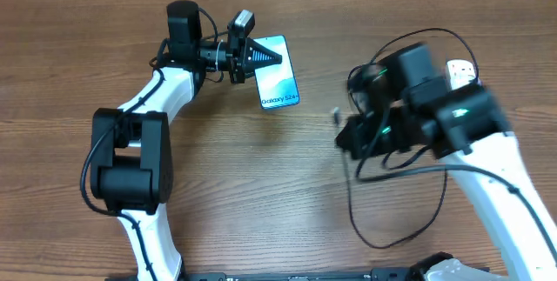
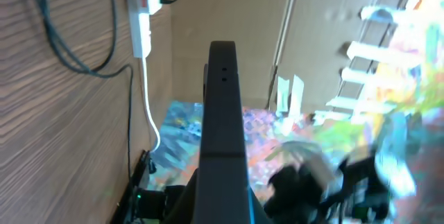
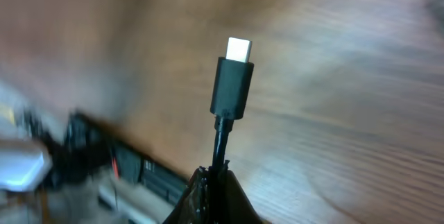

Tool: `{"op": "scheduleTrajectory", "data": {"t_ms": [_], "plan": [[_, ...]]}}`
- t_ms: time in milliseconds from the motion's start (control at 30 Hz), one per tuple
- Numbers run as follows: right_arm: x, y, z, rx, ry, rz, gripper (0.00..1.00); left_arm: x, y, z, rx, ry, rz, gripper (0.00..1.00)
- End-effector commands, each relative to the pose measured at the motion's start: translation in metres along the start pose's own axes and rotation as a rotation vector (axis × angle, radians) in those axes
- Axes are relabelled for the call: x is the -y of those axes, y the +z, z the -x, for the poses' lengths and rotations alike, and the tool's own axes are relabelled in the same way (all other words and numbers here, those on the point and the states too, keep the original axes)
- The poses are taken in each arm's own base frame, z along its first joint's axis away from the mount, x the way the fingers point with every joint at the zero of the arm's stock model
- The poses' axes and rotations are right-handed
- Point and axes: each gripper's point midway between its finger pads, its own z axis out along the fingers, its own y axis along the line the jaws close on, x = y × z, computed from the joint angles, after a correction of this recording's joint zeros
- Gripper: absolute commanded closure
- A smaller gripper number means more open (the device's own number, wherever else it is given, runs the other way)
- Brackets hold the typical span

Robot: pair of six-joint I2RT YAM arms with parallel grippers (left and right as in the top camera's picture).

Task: Plug charger to phone and switch on socket
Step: 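Carry the USB-C plug with the right gripper toward the phone's bottom port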

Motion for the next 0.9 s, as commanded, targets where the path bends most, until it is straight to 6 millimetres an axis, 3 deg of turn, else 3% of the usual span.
{"op": "scheduleTrajectory", "data": {"t_ms": [0,167,533,867], "plan": [[-0.018,0.024,-0.019,-0.069,-0.076,0.033,0.96,0.003,0.001,-0.001,-0.031,-0.029,-0.01,0.96],[-0.031,0.046,-0.01,-0.019,-0.139,0.037,0.96,0.005,0.001,0.0,-0.031,0.013,-0.01,0.96],[-0.031,0.08,0.016,0.002,-0.133,0.01,0.96,0.005,0.017,-0.007,-0.067,0.009,-0.007,0.96],[-0.024,0.083,0.03,0.057,-0.065,-0.038,0.96,0.005,0.021,-0.008,-0.075,0.03,-0.007,0.96]]}}
